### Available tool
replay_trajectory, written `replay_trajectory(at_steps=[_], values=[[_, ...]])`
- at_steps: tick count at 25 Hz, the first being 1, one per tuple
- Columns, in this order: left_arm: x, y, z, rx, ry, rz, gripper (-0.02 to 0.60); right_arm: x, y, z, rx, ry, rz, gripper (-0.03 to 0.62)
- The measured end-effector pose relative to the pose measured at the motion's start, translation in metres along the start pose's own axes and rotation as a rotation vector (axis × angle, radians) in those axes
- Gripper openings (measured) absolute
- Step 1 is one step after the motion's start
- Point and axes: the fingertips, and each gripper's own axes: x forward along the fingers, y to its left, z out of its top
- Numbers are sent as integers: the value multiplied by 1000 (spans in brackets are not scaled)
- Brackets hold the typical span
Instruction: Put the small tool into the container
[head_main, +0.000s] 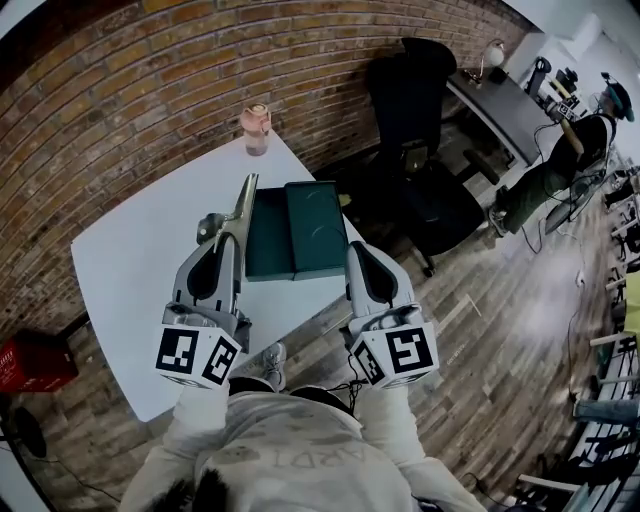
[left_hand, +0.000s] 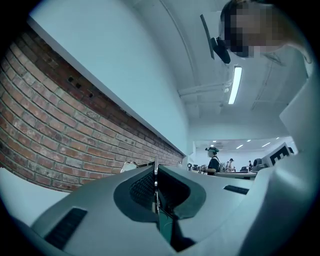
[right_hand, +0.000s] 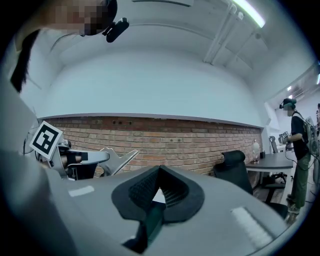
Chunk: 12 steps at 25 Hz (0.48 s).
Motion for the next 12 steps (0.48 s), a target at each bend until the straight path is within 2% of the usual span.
replay_trajectory(at_steps=[5,12], values=[[32,21,-28,-48,57,22,6,22,-10,-12,2,24,0,11],[74,44,-83,-88,178,52,6,48,-28,-31,12,75,-19,11]])
